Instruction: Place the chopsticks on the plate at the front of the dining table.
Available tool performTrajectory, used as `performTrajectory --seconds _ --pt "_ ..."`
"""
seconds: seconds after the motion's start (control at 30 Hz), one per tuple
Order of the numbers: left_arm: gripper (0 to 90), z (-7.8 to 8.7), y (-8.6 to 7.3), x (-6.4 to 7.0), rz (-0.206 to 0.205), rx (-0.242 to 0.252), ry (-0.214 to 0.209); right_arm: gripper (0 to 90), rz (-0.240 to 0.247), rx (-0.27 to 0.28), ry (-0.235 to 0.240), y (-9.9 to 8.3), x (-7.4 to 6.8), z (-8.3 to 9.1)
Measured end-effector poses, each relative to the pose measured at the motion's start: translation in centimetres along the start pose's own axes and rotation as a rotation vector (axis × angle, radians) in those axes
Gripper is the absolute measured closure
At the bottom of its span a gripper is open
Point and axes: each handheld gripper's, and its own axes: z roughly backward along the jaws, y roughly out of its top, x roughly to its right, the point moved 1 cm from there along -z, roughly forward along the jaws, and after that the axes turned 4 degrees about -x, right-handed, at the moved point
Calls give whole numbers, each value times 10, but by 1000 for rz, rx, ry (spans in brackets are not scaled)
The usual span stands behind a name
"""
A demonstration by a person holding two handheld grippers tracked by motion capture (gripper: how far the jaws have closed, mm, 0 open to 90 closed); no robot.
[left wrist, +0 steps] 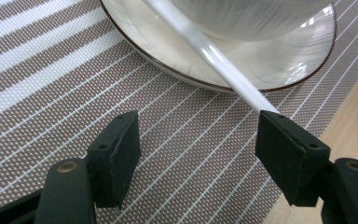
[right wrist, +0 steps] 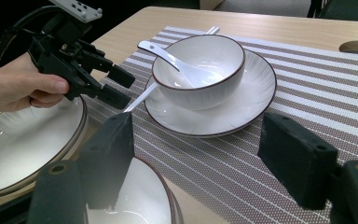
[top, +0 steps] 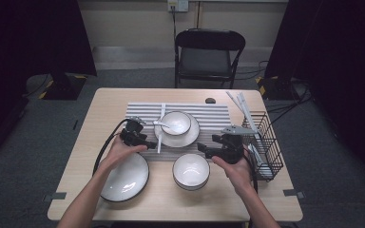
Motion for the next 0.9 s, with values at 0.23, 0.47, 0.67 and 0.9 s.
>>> performTrajectory --seconds 0.23,0.47,0.67,0.9 --pt "278 9 0 0 2 38 -4 262 -5 -1 -1 0 3 -1" --pt "265 16 -1 -1 8 73 -7 262 -16 -4 -4 -1 6 -1" --pt "257 26 0 3 0 97 -8 262 -20 -12 -5 -3 7 -3" --pt "254 42 -2 4 -1 130 6 262 -25 -10 -11 -4 8 -1"
